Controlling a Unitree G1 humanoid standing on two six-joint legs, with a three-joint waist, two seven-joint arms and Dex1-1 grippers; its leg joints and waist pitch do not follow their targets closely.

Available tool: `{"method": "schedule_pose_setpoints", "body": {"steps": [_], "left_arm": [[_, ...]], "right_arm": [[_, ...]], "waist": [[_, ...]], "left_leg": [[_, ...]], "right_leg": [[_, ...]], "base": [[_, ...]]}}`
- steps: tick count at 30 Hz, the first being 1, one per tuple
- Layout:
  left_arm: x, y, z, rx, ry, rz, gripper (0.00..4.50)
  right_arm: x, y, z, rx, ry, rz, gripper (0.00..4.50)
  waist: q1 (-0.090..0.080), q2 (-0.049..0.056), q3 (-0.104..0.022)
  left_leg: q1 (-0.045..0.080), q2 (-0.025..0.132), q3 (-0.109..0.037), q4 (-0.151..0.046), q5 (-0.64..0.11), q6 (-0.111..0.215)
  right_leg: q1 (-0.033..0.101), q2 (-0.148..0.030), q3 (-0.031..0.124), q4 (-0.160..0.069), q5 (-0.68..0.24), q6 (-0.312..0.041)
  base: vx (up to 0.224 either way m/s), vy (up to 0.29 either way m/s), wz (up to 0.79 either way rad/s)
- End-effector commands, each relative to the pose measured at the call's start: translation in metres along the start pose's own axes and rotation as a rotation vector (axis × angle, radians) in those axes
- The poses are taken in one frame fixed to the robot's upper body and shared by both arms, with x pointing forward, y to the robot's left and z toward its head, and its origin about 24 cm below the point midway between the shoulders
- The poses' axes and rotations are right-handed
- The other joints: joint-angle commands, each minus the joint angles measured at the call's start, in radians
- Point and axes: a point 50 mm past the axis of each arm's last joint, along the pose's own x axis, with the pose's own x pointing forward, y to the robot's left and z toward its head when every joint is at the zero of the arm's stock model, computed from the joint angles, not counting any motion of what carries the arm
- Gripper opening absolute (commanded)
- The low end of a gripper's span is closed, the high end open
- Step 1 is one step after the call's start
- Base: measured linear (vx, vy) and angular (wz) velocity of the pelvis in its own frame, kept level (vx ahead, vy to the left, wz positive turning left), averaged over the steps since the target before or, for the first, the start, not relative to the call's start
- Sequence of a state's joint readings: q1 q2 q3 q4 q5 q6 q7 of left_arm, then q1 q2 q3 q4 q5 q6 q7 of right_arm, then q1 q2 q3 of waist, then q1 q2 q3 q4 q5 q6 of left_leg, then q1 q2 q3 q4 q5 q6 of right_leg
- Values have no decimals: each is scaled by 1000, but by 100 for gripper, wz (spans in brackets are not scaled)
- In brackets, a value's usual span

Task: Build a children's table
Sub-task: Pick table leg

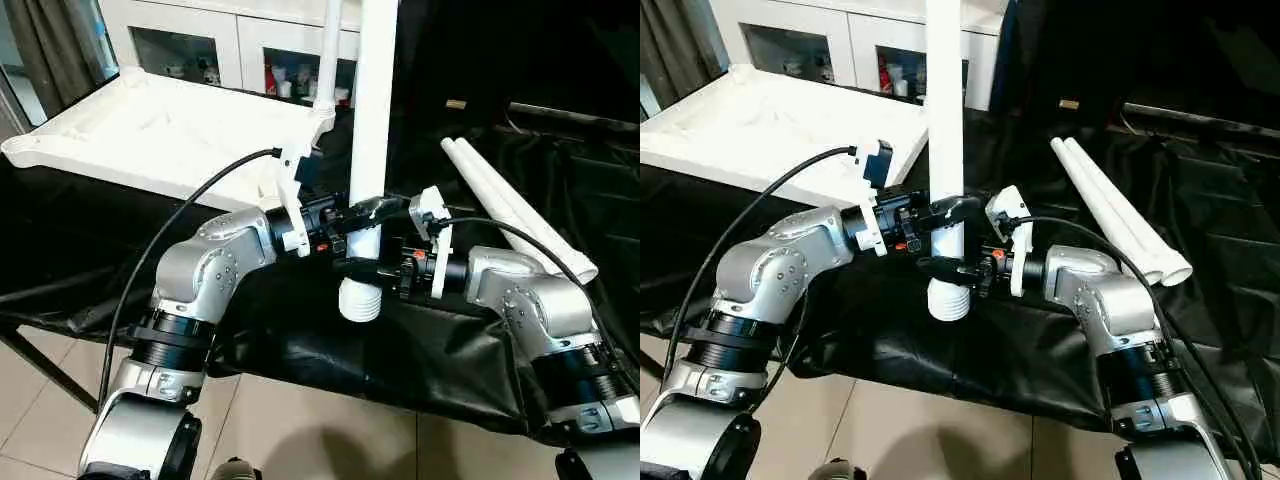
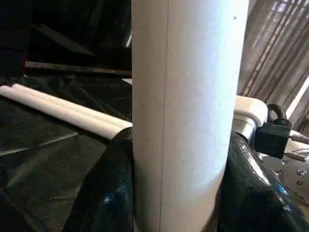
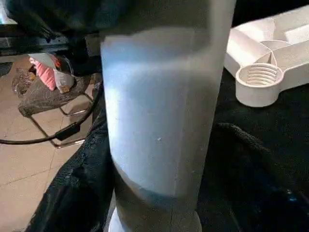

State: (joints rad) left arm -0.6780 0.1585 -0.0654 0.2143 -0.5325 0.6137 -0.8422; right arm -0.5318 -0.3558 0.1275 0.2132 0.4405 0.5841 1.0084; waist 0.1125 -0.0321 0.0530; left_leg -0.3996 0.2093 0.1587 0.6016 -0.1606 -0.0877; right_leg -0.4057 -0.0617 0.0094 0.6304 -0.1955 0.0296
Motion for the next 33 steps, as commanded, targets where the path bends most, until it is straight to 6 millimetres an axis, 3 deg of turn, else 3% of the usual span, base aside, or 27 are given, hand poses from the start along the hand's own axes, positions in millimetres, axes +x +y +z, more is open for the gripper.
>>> {"method": "schedule_pose_setpoints", "body": {"steps": [1, 10, 19, 21, 23, 32, 33], "left_arm": [[4, -3, 7, 36, 5, -23, 189], [6, -6, 7, 35, 6, -48, 189], [6, -8, 7, 37, 15, -67, 189], [6, -8, 7, 37, 16, -69, 189], [7, -8, 7, 38, 16, -71, 188], [7, -8, 7, 35, 13, -70, 188], [7, -7, 8, 23, 0, -60, 244]], "right_arm": [[-3, -2, 8, -19, -5, -15, 311], [2, 0, 1, -3, 29, -4, 311], [2, 1, -3, 12, 55, 16, 236], [2, 1, -3, 15, 59, 18, 203], [1, 1, -4, 22, 62, 18, 195], [0, 2, -8, 33, 71, 18, 189], [0, 2, -9, 31, 67, 15, 189]], "waist": [[0, 4, -75], [1, 3, -75], [1, 5, -74], [1, 4, -75], [1, 9, -75], [1, 7, -75], [1, 7, -75]], "left_leg": [[28, 1, 14, -65, -139, -2], [28, 1, 14, -65, -143, 0], [28, 1, 14, -66, -146, -2], [28, 1, 14, -65, -146, -2], [28, 2, 13, -66, -146, -4], [29, 1, 13, -66, -151, -7], [29, 1, 13, -66, -151, -6]], "right_leg": [[53, -39, 4, -59, 11, -241], [52, -39, 4, -60, 12, -246], [52, -40, 4, -59, 5, -243], [52, -40, 4, -59, 6, -242], [52, -40, 4, -59, 8, -244], [53, -39, 4, -59, 17, -247], [53, -39, 4, -59, 17, -247]], "base": [[0, 0, 0], [0, 0, 0], [0, 0, 0], [0, 0, 0], [0, 0, 0], [0, 0, 0], [0, 0, 0]]}}
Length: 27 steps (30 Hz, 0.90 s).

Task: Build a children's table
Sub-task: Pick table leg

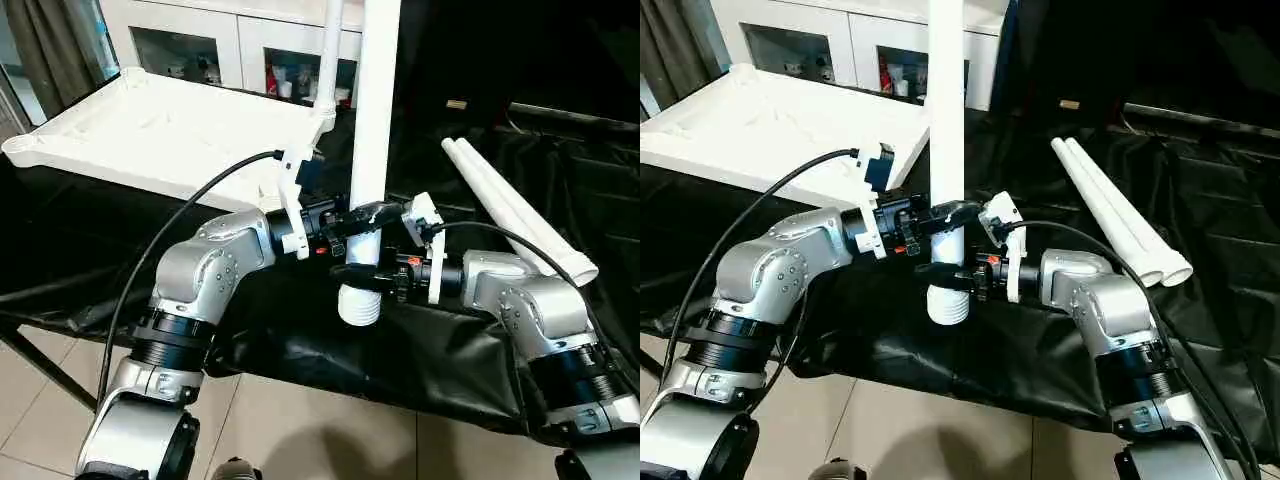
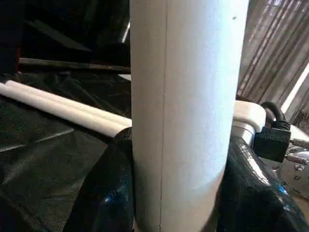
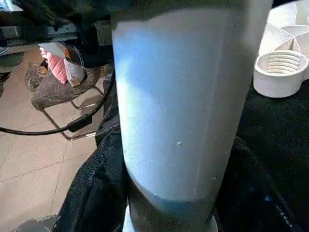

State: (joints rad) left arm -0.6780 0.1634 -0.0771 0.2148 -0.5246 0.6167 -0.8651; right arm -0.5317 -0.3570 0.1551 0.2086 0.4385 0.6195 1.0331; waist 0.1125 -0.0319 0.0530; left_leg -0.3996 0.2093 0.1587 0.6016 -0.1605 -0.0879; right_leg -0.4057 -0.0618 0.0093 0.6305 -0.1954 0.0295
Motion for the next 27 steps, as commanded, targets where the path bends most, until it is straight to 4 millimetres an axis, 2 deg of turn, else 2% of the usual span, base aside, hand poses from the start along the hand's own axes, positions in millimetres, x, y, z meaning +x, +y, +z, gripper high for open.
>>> {"method": "schedule_pose_setpoints", "body": {"steps": [1, 6, 9, 13, 14, 16, 17, 18, 20, 21, 22, 24, 26, 27], "left_arm": [[7, -5, 10, 6, -28, -43, 244], [4, -3, 12, 5, -57, -14, 284], [-4, 4, 18, -4, -204, 65, 295], [-12, 7, 22, -60, -302, 80, 297], [-14, 8, 21, -66, -317, 88, 297], [-20, 9, 20, -66, -342, 106, 297], [-26, 12, 18, -52, -343, 147, 297], [-29, 14, 17, -42, -342, 175, 297], [-38, 22, 15, 12, -323, 295, 297], [-49, 33, 12, 164, -227, 490, 297], [-53, 36, 10, 218, -187, 553, 297], [-63, 41, 6, 330, -101, 682, 297], [-71, 41, 5, 388, -102, 750, 297], [-77, 41, 4, 417, -107, 801, 297]], "right_arm": [[-4, -2, -4, 5, 22, -28, 189], [-4, -3, -1, -5, -6, -41, 189], [-4, -6, 5, -18, -84, -77, 189], [-5, -8, 8, -14, -149, -116, 189], [-6, -9, 9, -13, -171, -129, 189], [-9, -10, 13, -18, -224, -157, 188], [-12, -10, 16, -28, -255, -183, 188], [-14, -10, 18, -34, -274, -201, 188], [-20, -12, 21, -49, -303, -261, 188], [-30, -19, 21, -82, -306, -415, 188], [-34, -22, 20, -98, -302, -474, 188], [-43, -27, 13, -120, -279, -624, 188], [-45, -25, 5, -120, -264, -691, 188], [-45, -23, -2, -108, -263, -724, 188]], "waist": [[1, 6, -75], [1, 8, -74], [1, 7, -75], [1, 7, -75], [2, 12, -75], [0, 13, -75], [1, 21, -75], [-1, 18, -75], [-1, 22, -74], [-1, 25, -74], [0, 26, -73], [-4, 26, -73], [-4, 33, -71], [-3, 32, -72]], "left_leg": [[29, 1, 14, -66, -150, -5], [28, 1, 13, -66, -155, -8], [27, 1, 12, -65, -156, -10], [28, 0, 13, -65, -165, -9], [29, 0, 12, -66, -169, -10], [28, 1, 12, -67, -171, -8], [29, 1, 10, -67, -172, -10], [28, 1, 11, -68, -178, -12], [30, 4, 9, -70, -186, -13], [30, 4, 7, -72, -188, -17], [30, 6, 5, -73, -191, -21], [30, 2, 6, -73, -192, -45], [29, 2, 5, -75, -199, -59], [29, 2, 5, -75, -206, -61]], "right_leg": [[53, -39, 4, -59, 17, -248], [52, -39, 4, -61, 13, -250], [54, -41, 3, -60, 25, -256], [53, -40, 4, -60, 15, -254], [52, -39, 3, -61, 5, -251], [52, -38, 3, -63, 9, -245], [52, -39, 3, -61, 12, -244], [52, -38, 3, -64, 13, -238], [51, -37, 3, -65, 5, -227], [51, -38, 3, -67, -9, -211], [49, -38, 2, -70, -23, -194], [49, -38, 3, -70, -64, -158], [45, -37, 4, -72, -76, -153], [46, -38, 4, -72, -74, -152]], "base": [[0, 0, 0], [0, 0, 0], [0, 0, 0], [0, 0, 0], [0, 0, 0], [0, 0, 0], [0, 0, 0], [0, 0, 0], [0, 0, 0], [0, 0, 0], [0, 0, 0], [0, 0, 0], [0, 0, 0], [0, 0, 0]]}}
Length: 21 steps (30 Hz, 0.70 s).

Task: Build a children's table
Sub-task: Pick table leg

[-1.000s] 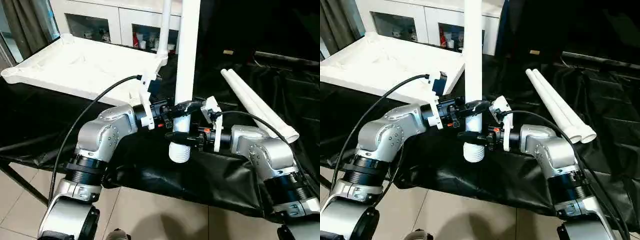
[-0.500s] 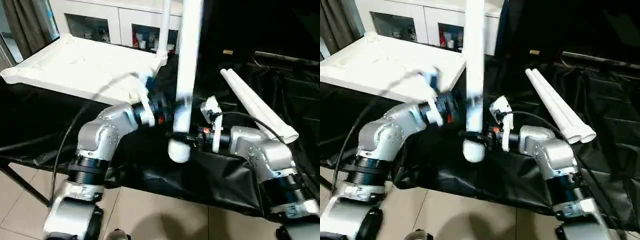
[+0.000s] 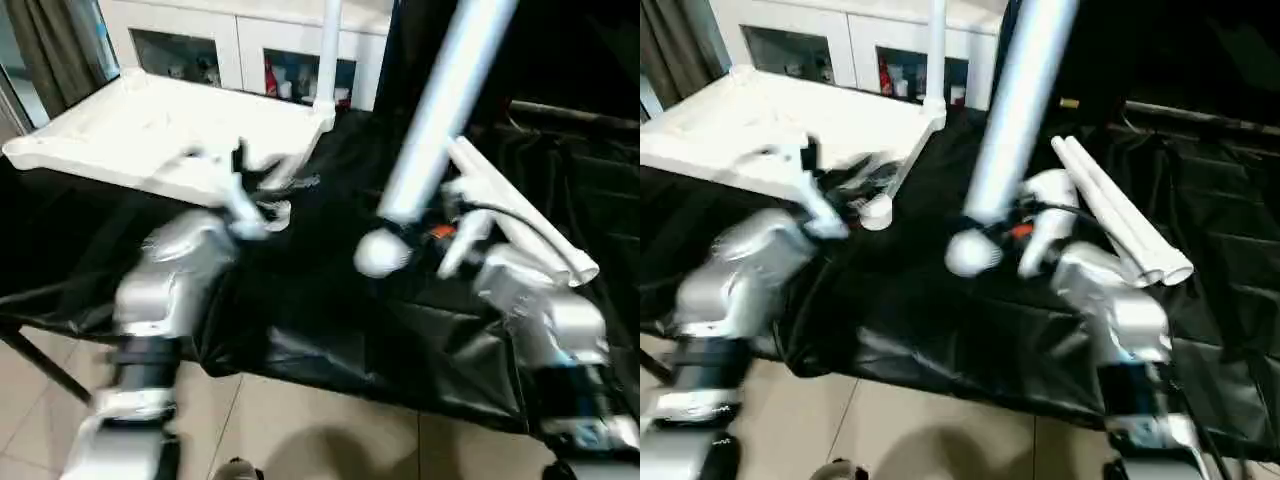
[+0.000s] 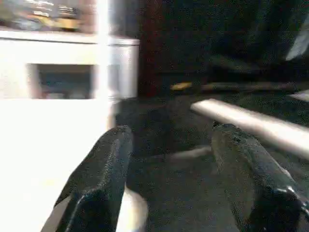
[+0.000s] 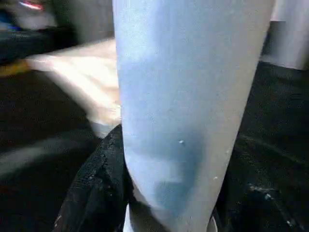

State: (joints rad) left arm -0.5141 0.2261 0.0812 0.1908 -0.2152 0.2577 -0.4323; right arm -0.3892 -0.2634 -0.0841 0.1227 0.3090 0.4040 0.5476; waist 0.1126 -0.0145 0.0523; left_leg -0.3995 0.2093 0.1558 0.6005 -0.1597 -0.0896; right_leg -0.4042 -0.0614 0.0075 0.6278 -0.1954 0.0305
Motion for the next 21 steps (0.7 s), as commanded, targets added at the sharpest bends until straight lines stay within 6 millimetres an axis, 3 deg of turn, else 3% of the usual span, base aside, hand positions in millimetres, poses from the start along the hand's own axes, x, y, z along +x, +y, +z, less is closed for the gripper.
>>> {"method": "schedule_pose_setpoints", "body": {"steps": [1, 4, 6, 7, 8, 9, 10, 13, 16, 17, 18, 19, 20, 21], "left_arm": [[-4, -1, 3, 80, -22, 70, 297], [-26, 14, -10, 161, -15, 276, 297], [-35, 20, -18, 176, -21, 351, 297], [-39, 20, -23, 184, -21, 362, 297], [-41, 20, -25, 188, -20, 366, 297], [-46, 18, -32, 179, -16, 368, 297], [-48, 17, -35, 177, -16, 371, 297], [-50, 14, -38, 170, -15, 379, 297], [-54, 15, -44, 155, -11, 411, 297], [-55, 15, -46, 155, -7, 410, 297], [-55, 14, -47, 156, -5, 408, 297], [-55, 14, -47, 157, -5, 407, 297], [-55, 13, -48, 161, -6, 395, 297], [-55, 12, -48, 162, -9, 389, 297]], "right_arm": [[-5, 3, -4, -6, -8, -80, 188], [-15, 12, -18, -34, -58, -227, 188], [-18, 13, -23, -37, -101, -301, 188], [-20, 12, -27, -34, -122, -346, 188], [-21, 11, -28, -33, -126, -362, 188], [-26, 10, -36, -38, -130, -415, 188], [-28, 11, -39, -50, -127, -416, 188], [-33, 18, -43, -42, -122, -385, 188], [-36, 22, -49, -49, -117, -379, 188], [-36, 22, -49, -51, -116, -383, 188], [-36, 22, -49, -52, -117, -387, 188], [-36, 21, -49, -53, -117, -387, 188], [-36, 20, -48, -63, -121, -393, 188], [-36, 20, -48, -68, -123, -395, 188]], "waist": [[-4, 22, -72], [-8, 20, -73], [-13, 23, -69], [-15, 35, -67], [-21, 31, -64], [-21, 42, -62], [-24, 40, -60], [-16, 34, -65], [2, 26, -69], [4, 27, -70], [0, 31, -73], [-3, 32, -74], [-8, 28, -72], [-11, 33, -73]], "left_leg": [[27, 2, 6, -74, -205, -61], [23, 2, 5, -76, -209, -47], [21, 0, 7, -78, -246, -55], [26, -1, 4, -81, -286, -61], [26, 0, 4, -82, -318, -60], [27, 0, 2, -85, -345, -64], [26, -1, 4, -84, -361, -60], [11, -8, 13, -75, -328, 19], [-10, -11, 7, -44, -214, 154], [-10, -9, 5, -45, -200, 167], [-9, -8, 7, -54, -170, 192], [-5, -9, 11, -59, -172, 205], [6, -12, 21, -62, -208, 226], [16, -11, 24, -64, -226, 247]], "right_leg": [[44, -37, 6, -67, -64, -153], [43, -37, 5, -68, -43, -152], [37, -38, 6, -76, -107, -144], [32, -37, 7, -79, -168, -136], [28, -36, 8, -86, -214, -125], [22, -38, 10, -90, -255, -116], [20, -40, 12, -95, -275, -110], [31, -64, 32, -106, -303, -110], [46, -117, 59, -128, -328, -120], [48, -119, 58, -129, -330, -125], [49, -108, 45, -124, -312, -133], [42, -96, 38, -121, -296, -138], [29, -84, 30, -120, -289, -142], [23, -83, 29, -121, -279, -143]], "base": [[0, 0, 0], [0, 0, 0], [0, 0, 0], [0, 0, 0], [0, 0, 0], [0, 0, 0], [0, 0, 0], [0, 0, 0], [0, 0, 0], [-4, 54, -2], [0, 93, -2], [0, 93, -2], [-1, 101, 3], [-5, 107, 7]]}}
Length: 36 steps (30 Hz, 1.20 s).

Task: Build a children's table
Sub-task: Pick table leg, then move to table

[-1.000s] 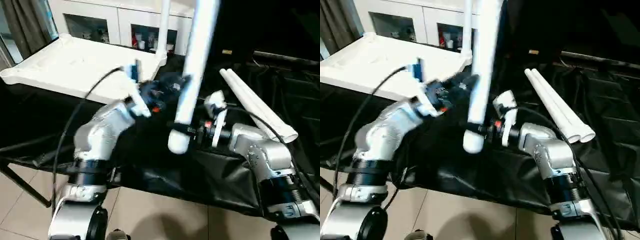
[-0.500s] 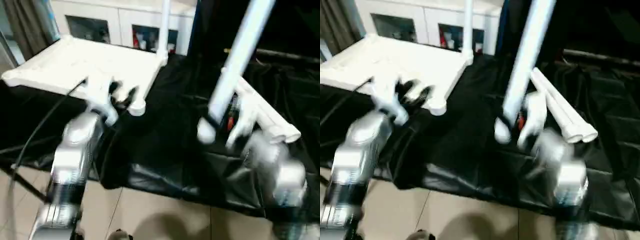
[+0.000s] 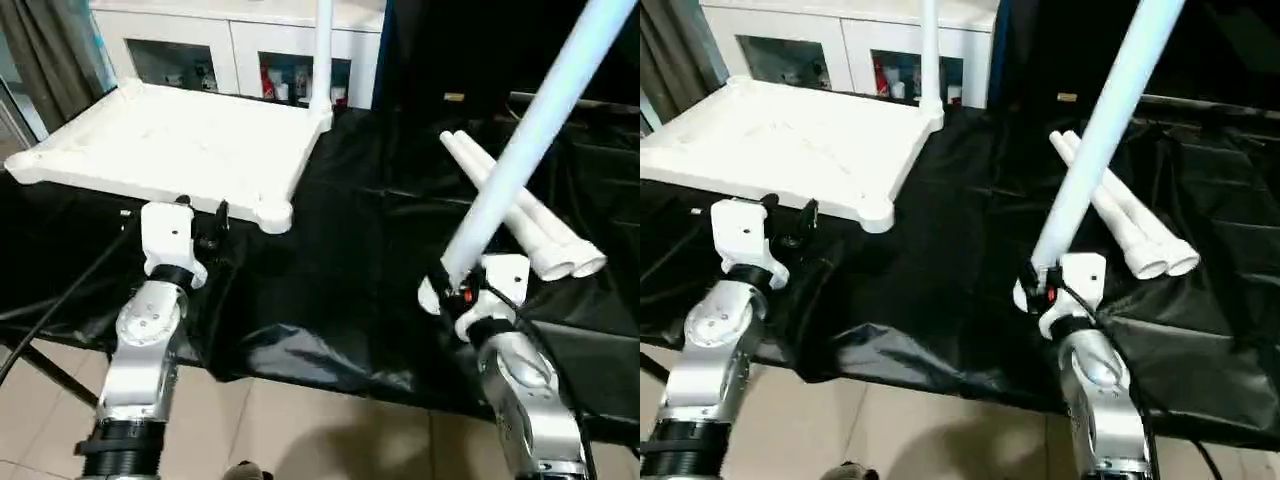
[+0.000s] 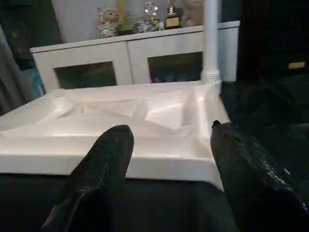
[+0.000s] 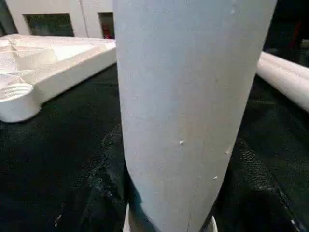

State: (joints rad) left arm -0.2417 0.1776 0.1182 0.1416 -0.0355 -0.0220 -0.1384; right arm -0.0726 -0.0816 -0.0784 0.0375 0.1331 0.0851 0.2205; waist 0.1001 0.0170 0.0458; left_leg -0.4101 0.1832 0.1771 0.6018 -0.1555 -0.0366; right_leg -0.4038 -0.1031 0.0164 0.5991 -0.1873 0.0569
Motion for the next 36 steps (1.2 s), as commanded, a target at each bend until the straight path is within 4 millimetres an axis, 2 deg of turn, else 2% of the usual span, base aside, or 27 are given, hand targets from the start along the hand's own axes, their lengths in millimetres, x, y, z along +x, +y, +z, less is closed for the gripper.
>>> {"method": "schedule_pose_setpoints", "body": {"steps": [1, 2, 6, 8, 11, 13, 15, 17, 18, 19, 20, 21, 22, 23, 24, 25, 26, 27, 28, 29, 30, 31, 32, 33, 34, 35, 36], "left_arm": [[-1, 0, -3, 13, 8, -9, 297], [-2, -1, -4, 14, 9, -12, 297], [-4, -3, -5, 32, 11, -38, 297], [-5, -1, -6, 40, 12, -39, 297], [-7, 3, -8, 48, 22, -42, 297], [-8, 5, -8, 42, 29, -52, 297], [-9, 5, -9, 41, 30, -64, 297], [-10, 5, -9, 41, 33, -65, 297], [-9, 4, -9, 40, 33, -65, 297], [-9, 4, -9, 40, 33, -65, 297], [-9, 4, -9, 40, 32, -67, 297], [-9, 3, -9, 40, 32, -69, 297], [-9, 2, -9, 39, 34, -71, 297], [-9, 2, -9, 39, 34, -72, 297], [-9, 3, -9, 39, 34, -73, 297], [-9, 3, -9, 39, 35, -74, 297], [-9, 3, -9, 40, 35, -76, 297], [-8, 3, -9, 39, 35, -78, 297], [-8, 3, -9, 39, 36, -82, 297], [-8, 3, -9, 39, 36, -83, 297], [-8, 3, -8, 40, 36, -86, 297], [-7, 3, -8, 42, 36, -89, 297], [-7, 3, -8, 42, 36, -89, 297], [-7, 3, -8, 42, 36, -90, 297], [-7, 3, -8, 42, 36, -91, 297], [-7, 3, -7, 42, 37, -90, 297], [-7, 3, -7, 42, 38, -90, 297]], "right_arm": [[3, 1, 10, -27, -53, 4, 188], [4, 1, 11, -27, -54, 5, 188], [5, 6, 12, 22, -60, 49, 188], [5, 8, 11, 24, -53, 54, 188], [6, 9, 10, 24, -53, 59, 188], [7, 10, 9, 26, -49, 61, 188], [7, 11, 9, 48, -45, 59, 188], [8, 11, 9, 52, -44, 61, 188], [8, 11, 9, 52, -43, 61, 188], [8, 11, 9, 52, -43, 61, 188], [7, 11, 8, 53, -42, 61, 188], [7, 11, 8, 55, -39, 61, 188], [7, 10, 8, 54, -38, 60, 188], [7, 10, 7, 54, -37, 60, 188], [7, 10, 7, 53, -37, 60, 188], [7, 10, 7, 54, -37, 60, 188], [7, 11, 7, 56, -37, 59, 188], [7, 11, 7, 58, -36, 59, 188], [7, 11, 7, 60, -35, 58, 188], [8, 11, 7, 61, -34, 58, 188], [8, 11, 7, 63, -34, 58, 188], [8, 12, 7, 65, -35, 59, 188], [8, 12, 7, 66, -35, 59, 188], [8, 12, 7, 68, -34, 59, 188], [8, 13, 7, 70, -33, 61, 188], [8, 13, 7, 70, -33, 61, 188], [8, 13, 7, 70, -33, 61, 188]], "waist": [[0, 3, -69], [-3, -7, -70], [0, -1, -73], [-1, -12, -71], [-4, -7, -72], [-22, 3, -69], [-53, 20, -63], [-66, 23, -56], [-67, 17, -53], [-66, -11, -41], [-51, -25, -40], [-40, -45, -29], [-51, -43, -25], [-61, -25, -10], [-87, 0, -12], [-117, 18, -18], [-147, 43, -9], [-141, 58, -11], [-162, 56, -12], [-157, 51, -21], [-120, -60, -86], [-77, -54, -79], [-95, -44, -77], [-75, -33, -66], [-57, -31, -57], [-47, -15, -55], [-54, 24, -59]], "left_leg": [[26, 14, 4, -66, -229, 205], [25, 11, 9, -67, -222, 227], [33, 13, 15, -67, -243, 287], [31, 10, 16, -70, -262, 293], [39, 9, 13, -78, -305, 290], [49, 2, 13, -107, -396, 260], [65, -7, 25, -153, -540, 177], [46, -4, 53, -192, -652, 109], [81, 30, 101, -181, -711, 34], [84, 24, 123, -156, -758, -9], [148, 23, 110, -24, -777, -47], [83, 41, 15, 100, -571, 33], [14, 44, -42, 123, -420, 53], [-19, 17, -103, 123, -298, 44], [39, -9, -91, 27, -507, 45], [56, -14, -64, -51, -695, 36], [-17, -15, -56, -190, -942, 33], [25, -38, -22, -173, -874, 45], [45, -22, -48, -174, -834, 71], [61, -12, -71, -166, -791, 50], [-12, -9, -87, -12, -472, -11], [-32, -29, -115, 134, -306, 13], [-110, -60, -159, 199, -187, 17], [-105, -54, -156, 190, -165, -18], [-60, -43, -146, 156, -156, -47], [-31, -29, -131, 73, -83, 10], [-4, -16, -126, -30, 18, 154]], "right_leg": [[26, -42, 18, -92, -275, -167], [26, -42, 14, -93, -251, -158], [19, -65, 15, -104, -238, -101], [20, -71, 9, -109, -260, -63], [12, -78, 5, -117, -299, -28], [7, -50, -26, -113, -323, 7], [-10, 10, -85, -71, -307, 12], [6, 26, -128, -10, -237, -20], [-13, 0, -120, -10, -267, -47], [-42, -16, -112, -67, -384, -56], [-91, -102, -56, -165, -641, -46], [-23, -287, 89, -247, -870, 18], [37, -329, 107, -227, -969, 29], [73, -326, 11, -229, -1046, 40], [42, -186, -108, -183, -979, 43], [28, -75, -176, -116, -817, 28], [109, 17, -206, 116, -311, -59], [77, 40, -222, 127, -95, -111], [83, 28, -203, 117, -110, -104], [97, 2, -179, 83, -150, -91], [156, -213, -12, -45, -379, 39], [129, -321, 53, -130, -413, 61], [164, -309, 47, -104, -215, 64], [149, -289, 9, -104, -149, 26], [114, -247, -22, -119, -147, -127], [119, -189, -63, -126, -254, -257], [122, -100, -83, -103, -280, -295]], "base": [[-5, 107, 7], [-9, 116, 5], [-17, 118, 10], [-21, 122, 6], [-42, 116, 5], [-63, 120, 1], [-64, 102, 4], [-76, 71, 10], [-79, -7, 10], [-79, -7, 10], [-73, 2, 3], [-50, 146, -43], [-50, 146, -43], [-11, 248, -80], [-48, 260, -31], [-48, 260, -31], [-154, 245, 4], [-117, 178, -7], [-117, 178, -7], [-17, 124, -22], [-46, 143, -26], [-46, 143, -26], [-65, 170, -33], [-59, 201, -33], [-59, 201, -33], [-52, 263, -12], [-27, 307, 6]]}}
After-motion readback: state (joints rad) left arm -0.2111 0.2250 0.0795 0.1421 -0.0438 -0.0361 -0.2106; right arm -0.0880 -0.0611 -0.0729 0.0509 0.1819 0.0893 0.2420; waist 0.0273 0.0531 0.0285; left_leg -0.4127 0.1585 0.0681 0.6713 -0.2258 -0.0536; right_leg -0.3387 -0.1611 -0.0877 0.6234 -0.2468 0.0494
